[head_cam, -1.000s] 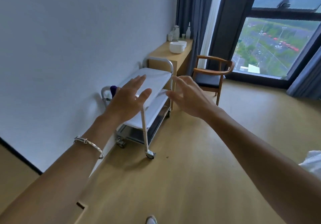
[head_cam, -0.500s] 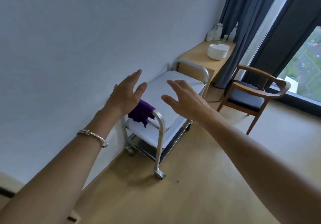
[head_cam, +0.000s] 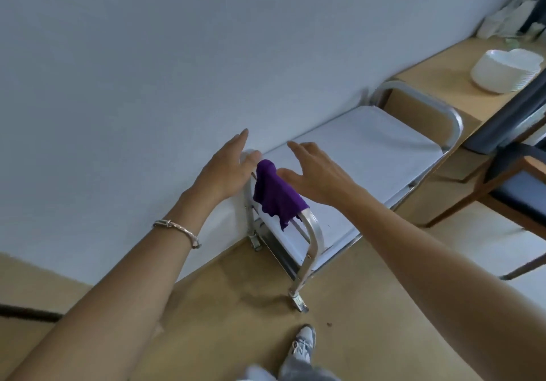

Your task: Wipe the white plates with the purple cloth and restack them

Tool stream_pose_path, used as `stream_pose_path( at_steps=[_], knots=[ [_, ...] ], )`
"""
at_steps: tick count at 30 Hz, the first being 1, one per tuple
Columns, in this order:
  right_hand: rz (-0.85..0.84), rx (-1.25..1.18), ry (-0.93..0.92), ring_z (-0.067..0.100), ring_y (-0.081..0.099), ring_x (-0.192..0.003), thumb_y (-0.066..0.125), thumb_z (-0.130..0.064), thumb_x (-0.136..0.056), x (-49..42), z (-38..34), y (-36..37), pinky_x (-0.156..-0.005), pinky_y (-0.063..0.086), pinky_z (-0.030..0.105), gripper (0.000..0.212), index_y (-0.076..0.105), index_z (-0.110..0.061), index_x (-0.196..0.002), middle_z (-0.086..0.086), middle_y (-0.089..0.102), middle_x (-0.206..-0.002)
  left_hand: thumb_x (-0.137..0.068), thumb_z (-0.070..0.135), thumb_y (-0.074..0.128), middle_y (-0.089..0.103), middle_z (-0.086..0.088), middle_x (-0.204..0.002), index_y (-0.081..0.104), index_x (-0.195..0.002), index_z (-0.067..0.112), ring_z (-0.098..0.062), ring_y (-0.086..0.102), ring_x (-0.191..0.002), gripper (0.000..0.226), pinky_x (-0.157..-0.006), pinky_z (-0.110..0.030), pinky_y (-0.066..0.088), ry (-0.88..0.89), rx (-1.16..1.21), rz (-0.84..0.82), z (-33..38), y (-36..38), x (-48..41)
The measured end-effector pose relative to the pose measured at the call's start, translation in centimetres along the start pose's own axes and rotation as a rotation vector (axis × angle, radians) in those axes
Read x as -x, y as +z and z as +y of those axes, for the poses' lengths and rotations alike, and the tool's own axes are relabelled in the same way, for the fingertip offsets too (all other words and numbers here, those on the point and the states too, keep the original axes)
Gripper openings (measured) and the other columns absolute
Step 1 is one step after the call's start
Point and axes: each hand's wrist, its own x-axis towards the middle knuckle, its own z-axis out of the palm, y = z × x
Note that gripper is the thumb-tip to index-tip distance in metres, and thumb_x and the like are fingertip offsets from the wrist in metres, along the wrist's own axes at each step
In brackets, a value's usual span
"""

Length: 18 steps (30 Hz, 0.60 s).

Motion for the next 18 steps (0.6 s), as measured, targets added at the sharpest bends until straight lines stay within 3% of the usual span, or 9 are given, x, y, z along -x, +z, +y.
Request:
stream_pose_path(
  at_steps=[3, 9, 14, 18],
  knots=[
    [-0.069, -0.003, 0.014, 0.030, 0.036, -0.134, 0.046, -0.052, -0.094, -3.9, 2.5, 1.2, -0.103, 0.040, 0.044, 0.071, 0.018, -0.020, -0.150, 0.011, 0.027, -0.152, -0.103, 0.035, 0.047, 0.014, 0.003, -0.165, 0.013, -0.158, 0.027, -0.019, 0.017, -0.151, 0.065, -0.118, -0.036, 0.023, -0.042, -0.032, -0.028, -0.8, 1.9, -3.2],
    [-0.264, -0.035, 0.112, 0.031, 0.041, -0.130, 0.052, -0.046, -0.093, -7.0, 5.9, 5.6, -0.098, 0.042, 0.042, 0.074, 0.016, -0.017, -0.150, 0.013, 0.030, -0.150, -0.097, 0.026, 0.061, 0.020, 0.007, -0.163, 0.020, -0.156, 0.031, -0.018, 0.024, -0.149, 0.072, -0.115, -0.041, 0.030, -0.036, -0.207, -0.258, -4.0, 3.9, -7.6],
    [-0.300, -0.081, 0.216, 0.031, 0.047, -0.123, 0.053, -0.045, -0.093, -8.0, 7.2, 8.1, -0.090, 0.044, 0.037, 0.072, 0.018, -0.016, -0.149, 0.014, 0.036, -0.145, -0.093, 0.022, 0.066, 0.040, 0.009, -0.152, 0.036, -0.149, 0.029, -0.018, 0.043, -0.136, 0.064, -0.100, -0.034, 0.042, 0.180, -0.371, -0.430, -5.5, 5.0, -12.2],
    [-0.325, -0.106, 0.307, 0.029, 0.054, -0.113, 0.053, -0.047, -0.092, -8.6, 7.3, 10.2, -0.080, 0.046, 0.032, 0.070, 0.020, -0.017, -0.147, 0.013, 0.044, -0.138, -0.089, 0.028, 0.067, 0.049, 0.005, -0.142, 0.036, -0.148, 0.025, -0.020, 0.049, -0.126, 0.067, -0.099, -0.035, 0.048, 0.339, -0.519, -0.516, -6.5, 6.5, -16.0]
  ],
)
